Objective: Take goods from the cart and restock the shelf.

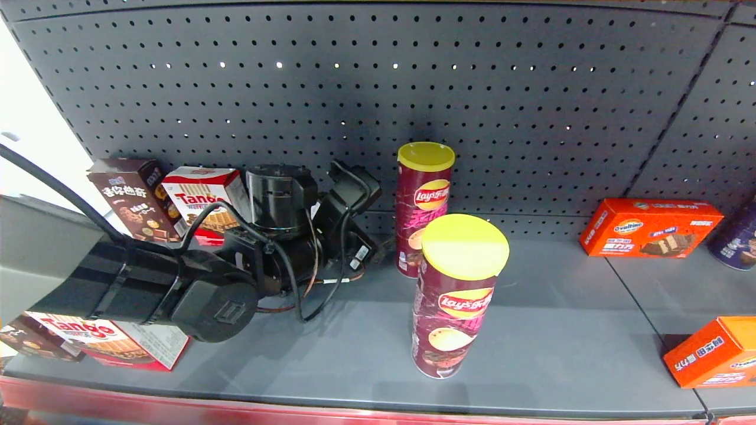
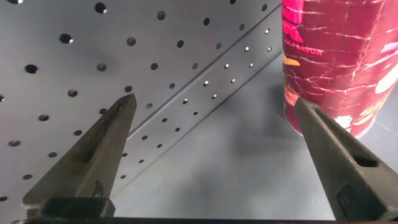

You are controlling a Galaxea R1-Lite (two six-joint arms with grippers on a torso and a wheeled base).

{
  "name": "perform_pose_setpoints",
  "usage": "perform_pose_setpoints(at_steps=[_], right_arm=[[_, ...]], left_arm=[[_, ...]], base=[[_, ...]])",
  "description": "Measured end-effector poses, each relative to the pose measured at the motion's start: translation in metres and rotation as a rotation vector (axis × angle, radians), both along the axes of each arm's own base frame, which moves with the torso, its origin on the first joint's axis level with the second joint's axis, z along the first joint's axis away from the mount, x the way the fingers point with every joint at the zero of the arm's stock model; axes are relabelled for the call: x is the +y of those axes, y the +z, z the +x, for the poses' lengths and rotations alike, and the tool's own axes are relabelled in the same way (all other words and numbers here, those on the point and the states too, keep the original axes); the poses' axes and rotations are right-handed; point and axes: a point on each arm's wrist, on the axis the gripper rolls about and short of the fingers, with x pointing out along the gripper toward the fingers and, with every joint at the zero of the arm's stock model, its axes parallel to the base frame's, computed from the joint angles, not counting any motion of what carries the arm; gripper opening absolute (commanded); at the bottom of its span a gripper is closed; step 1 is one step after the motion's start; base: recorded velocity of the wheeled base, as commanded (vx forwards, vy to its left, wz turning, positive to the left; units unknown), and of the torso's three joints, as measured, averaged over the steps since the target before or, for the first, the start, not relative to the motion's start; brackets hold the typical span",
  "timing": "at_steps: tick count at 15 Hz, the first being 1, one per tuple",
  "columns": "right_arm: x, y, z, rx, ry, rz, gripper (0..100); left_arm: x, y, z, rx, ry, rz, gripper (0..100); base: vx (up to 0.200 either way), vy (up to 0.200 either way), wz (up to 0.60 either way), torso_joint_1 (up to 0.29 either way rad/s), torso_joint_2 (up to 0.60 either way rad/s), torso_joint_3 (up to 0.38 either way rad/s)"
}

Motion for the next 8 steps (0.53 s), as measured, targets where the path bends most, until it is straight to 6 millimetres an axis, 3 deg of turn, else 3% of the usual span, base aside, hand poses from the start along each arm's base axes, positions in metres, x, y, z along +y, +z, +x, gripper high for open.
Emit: perform_pose_setpoints(at_steps=[8], right_arm=[[0.0,0.0,0.0,0.0,-0.001,0.0,100]], left_arm=[[-0.0042,-0.0037,0.0063,0.002,-0.001,0.001,100]], base=[[0.0,0.0,0.0,0.0,0.0,0.0]])
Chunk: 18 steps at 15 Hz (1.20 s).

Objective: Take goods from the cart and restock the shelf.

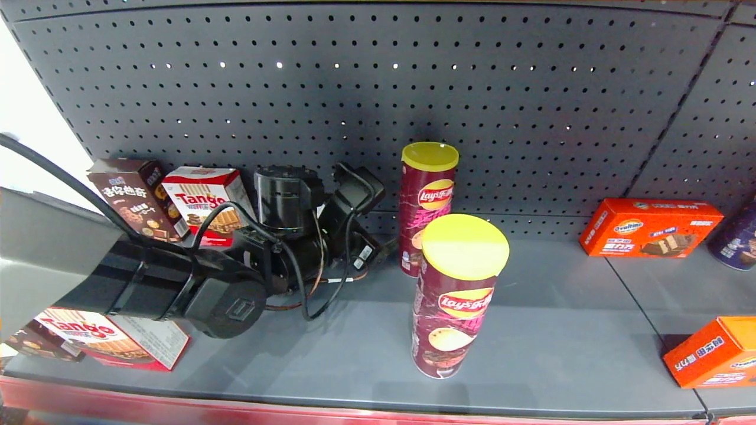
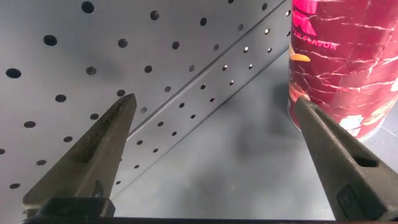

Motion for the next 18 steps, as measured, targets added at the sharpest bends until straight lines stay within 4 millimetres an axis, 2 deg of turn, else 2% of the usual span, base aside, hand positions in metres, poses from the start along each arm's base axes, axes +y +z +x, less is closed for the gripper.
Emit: perform_pose_setpoints(at_steps=[15,18], right_arm=[[0.0,0.0,0.0,0.0,0.0,0.001,100],[0.0,0.0,0.0,0.0,0.0,0.0,100]], left_arm=[[-0.0065,-0.0033,0.0052,-0.001,-0.011,-0.001,100],[-0.0033,0.0049,-0.0001,-0.016,-0.011,-0.01,100]], base=[[0.0,0.0,0.0,0.0,0.0,0.0],[0.0,0.0,0.0,0.0,0.0,0.0]])
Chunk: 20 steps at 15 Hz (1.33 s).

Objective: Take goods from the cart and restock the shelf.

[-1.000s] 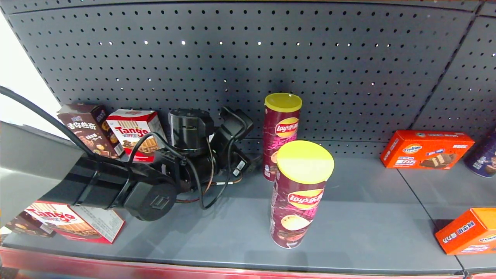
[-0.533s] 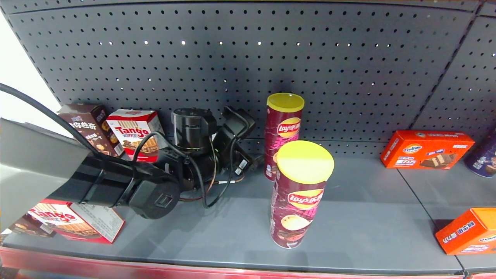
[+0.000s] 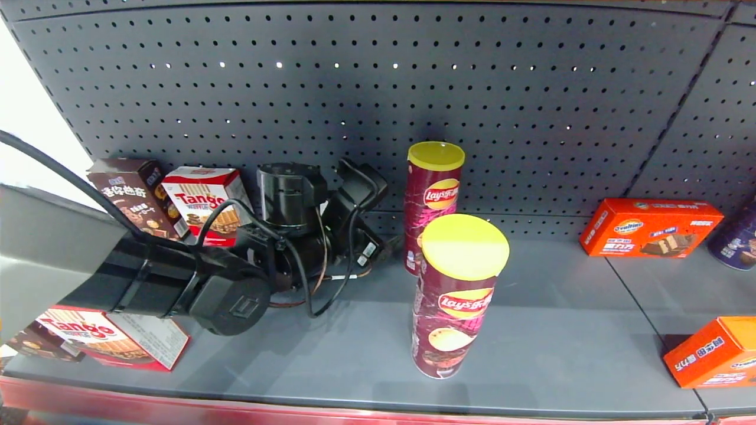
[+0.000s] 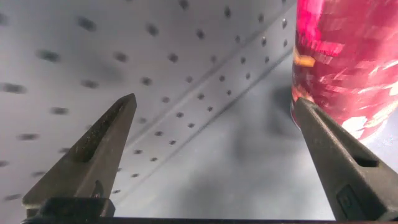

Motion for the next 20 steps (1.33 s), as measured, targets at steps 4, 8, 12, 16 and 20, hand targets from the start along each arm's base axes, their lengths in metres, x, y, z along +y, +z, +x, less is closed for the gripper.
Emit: perform_pose_setpoints(at_steps=[4,8,12,16,20], right_arm=[[0.0,0.0,0.0,0.0,0.001,0.0,100],[0.0,0.0,0.0,0.0,0.001,0.0,100],[0.0,0.0,0.0,0.0,0.0,0.0,100],[0.0,0.0,0.0,0.0,0.0,0.0,100],[0.0,0.0,0.0,0.0,0.001,0.0,100]], left_arm=[[0.012,0.02,-0.035,-0.009,-0.013,-0.034,100],[0.035,0.047,-0.082,-0.048,-0.026,-0.108,100],[0.055,0.05,-0.147,-0.064,-0.092,-0.202,100],[0.086,0.037,-0.209,-0.07,-0.158,-0.222,100],[0.125,0.004,-0.257,-0.057,-0.199,-0.215,100]], base=[[0.0,0.0,0.0,0.0,0.0,0.0],[0.0,0.0,0.0,0.0,0.0,0.0],[0.0,0.0,0.0,0.0,0.0,0.0],[0.0,0.0,0.0,0.0,0.0,0.0],[0.0,0.0,0.0,0.0,0.0,0.0]])
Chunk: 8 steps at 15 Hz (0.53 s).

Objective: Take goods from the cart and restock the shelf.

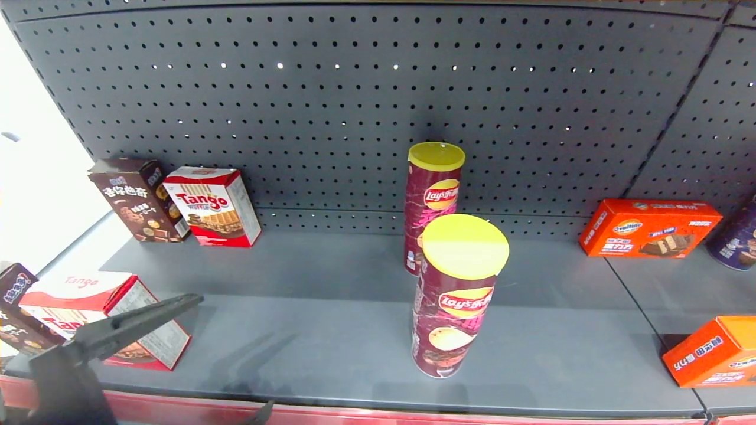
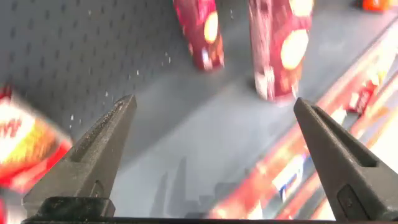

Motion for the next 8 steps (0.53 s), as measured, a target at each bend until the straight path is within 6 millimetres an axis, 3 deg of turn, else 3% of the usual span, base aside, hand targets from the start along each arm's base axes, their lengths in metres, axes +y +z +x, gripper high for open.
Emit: perform_pose_setpoints(at_steps=[4,8], right_arm=[[0.0,0.0,0.0,0.0,0.0,0.0,100],[0.0,0.0,0.0,0.0,-0.001,0.0,100]], left_arm=[[0.04,-0.041,-0.032,0.058,0.074,0.049,100],[0.067,-0.074,-0.057,0.189,0.286,0.09,100]], base=[[0.0,0.0,0.0,0.0,0.0,0.0],[0.0,0.0,0.0,0.0,0.0,0.0]])
